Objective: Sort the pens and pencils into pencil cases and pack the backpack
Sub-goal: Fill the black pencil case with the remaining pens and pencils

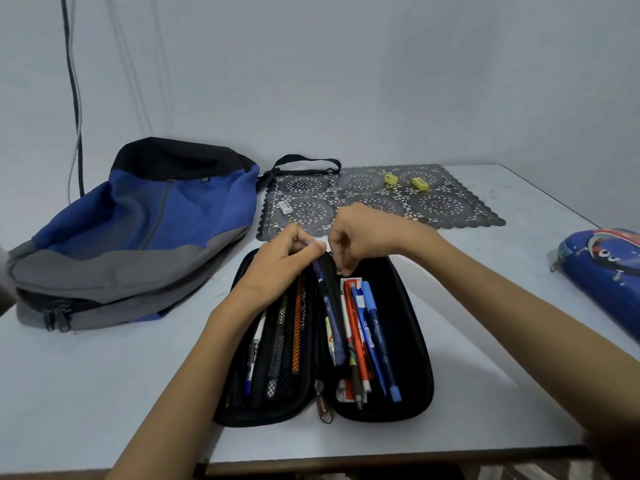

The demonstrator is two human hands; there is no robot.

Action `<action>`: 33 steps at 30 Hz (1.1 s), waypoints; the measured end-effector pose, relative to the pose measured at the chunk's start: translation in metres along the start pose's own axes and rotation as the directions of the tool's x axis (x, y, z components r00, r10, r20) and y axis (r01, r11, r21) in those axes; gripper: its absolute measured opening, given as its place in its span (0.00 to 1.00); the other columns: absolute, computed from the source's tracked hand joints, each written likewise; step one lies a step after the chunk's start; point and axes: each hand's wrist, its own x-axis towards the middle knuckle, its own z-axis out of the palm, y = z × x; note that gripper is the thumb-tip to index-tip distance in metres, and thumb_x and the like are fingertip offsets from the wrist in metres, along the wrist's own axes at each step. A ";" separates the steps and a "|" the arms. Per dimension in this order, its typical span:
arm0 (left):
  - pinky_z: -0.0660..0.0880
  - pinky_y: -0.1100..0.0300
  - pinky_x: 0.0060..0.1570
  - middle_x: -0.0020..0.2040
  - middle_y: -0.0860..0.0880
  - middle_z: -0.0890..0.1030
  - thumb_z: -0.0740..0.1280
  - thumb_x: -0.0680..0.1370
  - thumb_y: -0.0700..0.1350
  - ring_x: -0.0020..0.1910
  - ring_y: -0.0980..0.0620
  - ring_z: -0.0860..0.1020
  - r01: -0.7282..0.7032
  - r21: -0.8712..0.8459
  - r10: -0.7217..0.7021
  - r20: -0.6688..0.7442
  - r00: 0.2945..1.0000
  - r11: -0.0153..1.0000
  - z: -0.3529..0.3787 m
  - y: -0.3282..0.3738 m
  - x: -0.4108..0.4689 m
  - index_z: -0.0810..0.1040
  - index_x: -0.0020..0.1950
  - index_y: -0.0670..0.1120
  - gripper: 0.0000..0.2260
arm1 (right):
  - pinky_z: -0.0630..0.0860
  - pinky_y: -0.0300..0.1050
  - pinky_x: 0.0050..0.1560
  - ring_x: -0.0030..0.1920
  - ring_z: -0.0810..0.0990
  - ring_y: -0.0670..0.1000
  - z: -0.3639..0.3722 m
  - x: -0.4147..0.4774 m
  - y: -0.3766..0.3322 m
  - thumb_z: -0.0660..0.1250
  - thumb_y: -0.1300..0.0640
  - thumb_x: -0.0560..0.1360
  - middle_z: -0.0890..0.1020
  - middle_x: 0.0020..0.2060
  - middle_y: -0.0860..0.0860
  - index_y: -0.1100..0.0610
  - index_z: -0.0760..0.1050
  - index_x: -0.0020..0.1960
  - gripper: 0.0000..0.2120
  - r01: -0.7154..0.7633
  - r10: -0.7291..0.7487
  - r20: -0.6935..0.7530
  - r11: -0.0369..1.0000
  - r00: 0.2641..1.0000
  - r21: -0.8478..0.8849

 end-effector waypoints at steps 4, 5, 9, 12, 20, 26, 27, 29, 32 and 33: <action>0.72 0.44 0.57 0.42 0.47 0.83 0.66 0.72 0.58 0.49 0.43 0.79 0.003 0.000 -0.003 -0.001 1.000 1.000 -0.001 0.000 0.000 0.76 0.47 0.46 0.15 | 0.81 0.40 0.40 0.35 0.84 0.47 -0.009 0.002 0.014 0.74 0.69 0.69 0.85 0.35 0.54 0.62 0.82 0.42 0.05 -0.039 0.042 -0.008 0.969 0.999 0.242; 0.72 0.44 0.57 0.42 0.47 0.83 0.66 0.72 0.58 0.49 0.43 0.79 0.003 0.000 -0.003 -0.001 1.000 1.000 -0.001 0.000 -0.001 0.76 0.47 0.46 0.15 | 0.81 0.40 0.38 0.34 0.84 0.48 -0.012 0.006 0.021 0.73 0.68 0.70 0.85 0.35 0.55 0.62 0.82 0.43 0.04 -0.043 0.075 -0.096 0.953 0.993 0.301; 0.72 0.45 0.56 0.42 0.46 0.83 0.67 0.78 0.53 0.49 0.42 0.79 0.006 0.012 -0.006 -0.003 1.000 1.000 -0.001 -0.001 -0.001 0.76 0.47 0.46 0.10 | 0.80 0.44 0.46 0.45 0.83 0.52 -0.023 0.032 0.072 0.67 0.63 0.76 0.84 0.49 0.57 0.60 0.81 0.53 0.07 -0.243 0.260 -0.560 0.964 0.786 0.106; 0.72 0.46 0.55 0.42 0.48 0.83 0.67 0.78 0.52 0.49 0.43 0.79 0.007 0.016 -0.007 -0.004 1.000 1.000 -0.001 -0.001 -0.001 0.76 0.46 0.47 0.09 | 0.70 0.55 0.66 0.67 0.72 0.59 -0.022 0.044 0.128 0.66 0.52 0.78 0.72 0.69 0.59 0.60 0.69 0.69 0.23 -0.493 0.443 -0.478 0.870 0.758 0.024; 0.72 0.45 0.57 0.42 0.50 0.83 0.66 0.73 0.58 0.48 0.45 0.79 0.008 -0.011 -0.008 0.015 1.000 1.000 -0.002 -0.003 -0.001 0.76 0.45 0.50 0.12 | 0.48 0.66 0.74 0.77 0.42 0.60 -0.015 0.044 0.181 0.52 0.37 0.80 0.45 0.78 0.57 0.60 0.45 0.79 0.39 -0.660 0.632 -0.369 0.749 0.682 0.061; 0.72 0.41 0.59 0.41 0.50 0.84 0.66 0.72 0.58 0.48 0.44 0.80 -0.003 -0.013 0.003 0.013 1.000 1.000 -0.002 -0.004 0.000 0.75 0.44 0.50 0.12 | 0.62 0.64 0.70 0.72 0.63 0.64 -0.014 0.047 0.184 0.56 0.40 0.80 0.66 0.72 0.62 0.63 0.66 0.70 0.31 -0.704 0.646 -0.448 0.708 0.618 0.049; 0.72 0.41 0.59 0.41 0.50 0.84 0.66 0.72 0.58 0.48 0.44 0.80 -0.004 -0.013 0.004 0.013 1.000 1.000 -0.002 -0.004 0.000 0.75 0.44 0.50 0.12 | 0.60 0.64 0.70 0.73 0.61 0.63 -0.014 0.047 0.184 0.57 0.41 0.80 0.64 0.73 0.62 0.62 0.64 0.72 0.29 -0.707 0.628 -0.488 0.706 0.606 0.031; 0.72 0.41 0.58 0.41 0.50 0.84 0.66 0.73 0.58 0.48 0.45 0.80 -0.005 -0.014 0.005 0.014 1.000 1.000 -0.002 -0.004 0.000 0.75 0.45 0.50 0.12 | 0.57 0.66 0.72 0.76 0.54 0.62 -0.016 0.047 0.188 0.56 0.41 0.80 0.58 0.76 0.60 0.59 0.58 0.76 0.31 -0.696 0.621 -0.483 0.717 0.617 0.032; 0.73 0.43 0.58 0.40 0.51 0.83 0.66 0.73 0.58 0.47 0.46 0.80 -0.006 -0.009 0.006 0.015 1.000 1.000 -0.002 -0.003 0.000 0.75 0.45 0.50 0.12 | 0.49 0.68 0.73 0.78 0.44 0.61 -0.022 0.049 0.196 0.51 0.36 0.80 0.49 0.78 0.57 0.53 0.51 0.79 0.34 -0.696 0.668 -0.359 0.715 0.651 0.067; 0.73 0.43 0.58 0.40 0.52 0.83 0.66 0.73 0.58 0.47 0.46 0.80 -0.007 -0.009 0.007 0.015 1.000 1.000 -0.002 -0.003 0.000 0.75 0.44 0.50 0.11 | 0.46 0.69 0.73 0.78 0.42 0.60 -0.025 0.050 0.199 0.50 0.35 0.79 0.47 0.79 0.56 0.50 0.49 0.79 0.34 -0.701 0.683 -0.327 0.708 0.653 0.079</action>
